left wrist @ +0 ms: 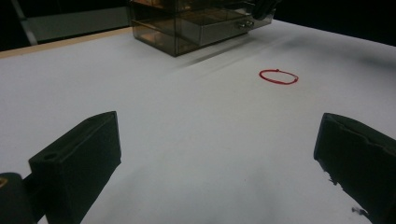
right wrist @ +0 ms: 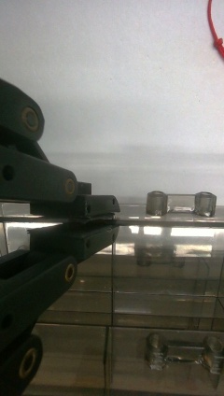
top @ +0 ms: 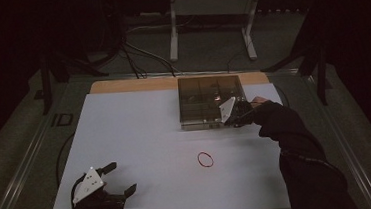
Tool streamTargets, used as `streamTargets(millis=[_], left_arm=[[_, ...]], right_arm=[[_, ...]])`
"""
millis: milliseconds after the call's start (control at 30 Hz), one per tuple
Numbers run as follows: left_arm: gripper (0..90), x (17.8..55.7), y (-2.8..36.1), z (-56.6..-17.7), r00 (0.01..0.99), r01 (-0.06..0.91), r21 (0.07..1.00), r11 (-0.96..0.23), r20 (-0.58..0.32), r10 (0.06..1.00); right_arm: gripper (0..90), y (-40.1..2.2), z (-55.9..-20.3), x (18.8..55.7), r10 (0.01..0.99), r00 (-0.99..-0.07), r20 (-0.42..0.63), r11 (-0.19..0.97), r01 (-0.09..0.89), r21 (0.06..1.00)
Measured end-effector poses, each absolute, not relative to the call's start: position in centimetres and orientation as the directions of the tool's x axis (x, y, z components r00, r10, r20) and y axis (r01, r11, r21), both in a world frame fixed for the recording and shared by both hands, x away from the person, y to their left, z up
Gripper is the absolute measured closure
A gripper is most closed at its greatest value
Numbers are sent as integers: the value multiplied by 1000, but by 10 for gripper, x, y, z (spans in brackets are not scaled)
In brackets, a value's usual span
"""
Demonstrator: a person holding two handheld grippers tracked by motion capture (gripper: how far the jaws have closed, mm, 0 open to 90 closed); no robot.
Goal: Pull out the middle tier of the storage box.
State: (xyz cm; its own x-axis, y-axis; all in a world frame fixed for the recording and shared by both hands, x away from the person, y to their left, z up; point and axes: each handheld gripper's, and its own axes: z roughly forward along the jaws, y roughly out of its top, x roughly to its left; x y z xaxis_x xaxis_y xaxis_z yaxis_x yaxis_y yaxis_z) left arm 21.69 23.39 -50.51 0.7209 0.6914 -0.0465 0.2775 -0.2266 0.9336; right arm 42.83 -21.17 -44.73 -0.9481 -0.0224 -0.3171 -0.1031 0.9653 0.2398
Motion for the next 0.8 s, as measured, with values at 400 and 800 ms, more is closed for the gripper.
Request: streamTargets(millis=[400, 800], left_arm=[[22, 217, 234, -505, 721, 275, 934, -229, -43, 691], [22, 217, 234, -505, 721, 277, 933, -229, -45, 691]], right_arm=[[863, -214, -447, 421, -30, -950, -312, 965, -109, 239], [865, -214, -448, 419, -17, -951, -308, 965, -96, 243]])
